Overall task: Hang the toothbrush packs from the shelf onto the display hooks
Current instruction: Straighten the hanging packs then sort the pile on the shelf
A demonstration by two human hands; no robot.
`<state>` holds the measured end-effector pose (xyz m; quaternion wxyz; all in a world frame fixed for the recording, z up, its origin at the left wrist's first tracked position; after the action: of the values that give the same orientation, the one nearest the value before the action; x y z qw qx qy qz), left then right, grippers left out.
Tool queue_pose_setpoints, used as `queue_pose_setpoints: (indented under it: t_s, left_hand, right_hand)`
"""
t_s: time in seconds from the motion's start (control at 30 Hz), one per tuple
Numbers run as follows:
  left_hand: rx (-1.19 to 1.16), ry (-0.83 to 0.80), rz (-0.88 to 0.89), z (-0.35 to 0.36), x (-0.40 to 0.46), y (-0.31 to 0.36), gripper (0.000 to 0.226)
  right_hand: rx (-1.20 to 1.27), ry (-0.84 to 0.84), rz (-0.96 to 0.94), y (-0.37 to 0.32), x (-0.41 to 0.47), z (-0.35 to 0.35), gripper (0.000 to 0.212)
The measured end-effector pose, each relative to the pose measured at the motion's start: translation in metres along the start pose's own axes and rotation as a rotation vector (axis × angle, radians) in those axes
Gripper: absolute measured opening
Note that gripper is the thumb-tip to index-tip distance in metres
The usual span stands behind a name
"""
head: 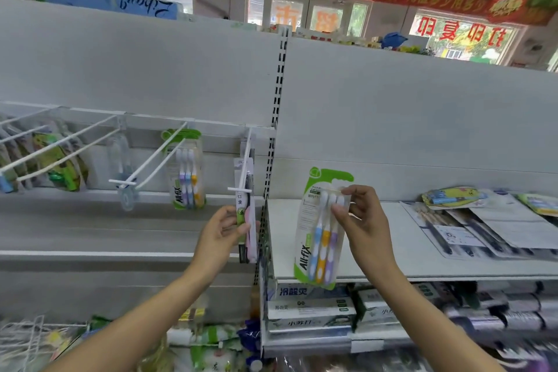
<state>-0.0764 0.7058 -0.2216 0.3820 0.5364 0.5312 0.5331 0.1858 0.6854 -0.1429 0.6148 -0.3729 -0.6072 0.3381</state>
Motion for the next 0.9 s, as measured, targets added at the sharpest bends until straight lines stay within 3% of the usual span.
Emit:
queue_pose_setpoints:
  t_s: [0.27, 0.5, 0.73, 0.83, 0.9]
  left_hand:
    - [0.047, -0.014, -0.024, 0.002, 0.065, -0.008, 0.018]
    - [0.208, -0.033, -0.032, 0.000, 0.120, -0.026, 0.029]
    - [0.220, -0.065, 0.006, 0.003, 0.121, -0.035, 0.034]
    - [0.201, -0.009, 0.035, -0.005, 0.106, -0.040, 0.051]
    - [0.207, 0.016, 0.065, -0.013, 0.086, -0.042, 0.046]
  right_hand:
    - [0.008, 0.007, 0.002, -0.012, -0.009, 0.005, 0.020]
    - [0.063, -0.027, 0.005, -0.026, -0.021, 0.015, 0.021]
    - [0.061, -0.065, 0.072, -0.015, -0.033, 0.032, 0.022]
    - [0.074, -0.078, 0.116, -0.007, -0.039, 0.041, 0.023]
    - [0.096, -0.087, 0.161, 0.000, -0.043, 0.050, 0.025]
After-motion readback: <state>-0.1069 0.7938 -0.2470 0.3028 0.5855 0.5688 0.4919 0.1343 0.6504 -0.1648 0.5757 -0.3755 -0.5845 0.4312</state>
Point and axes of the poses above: each hand's wrist, its own x-axis towards the middle knuckle, its own z-axis out of the palm, y = z × x, the point moved 1 cm from there along x, towards the middle knuckle, and after that the axes turned 8 degrees about x, right-handed, at the moved point
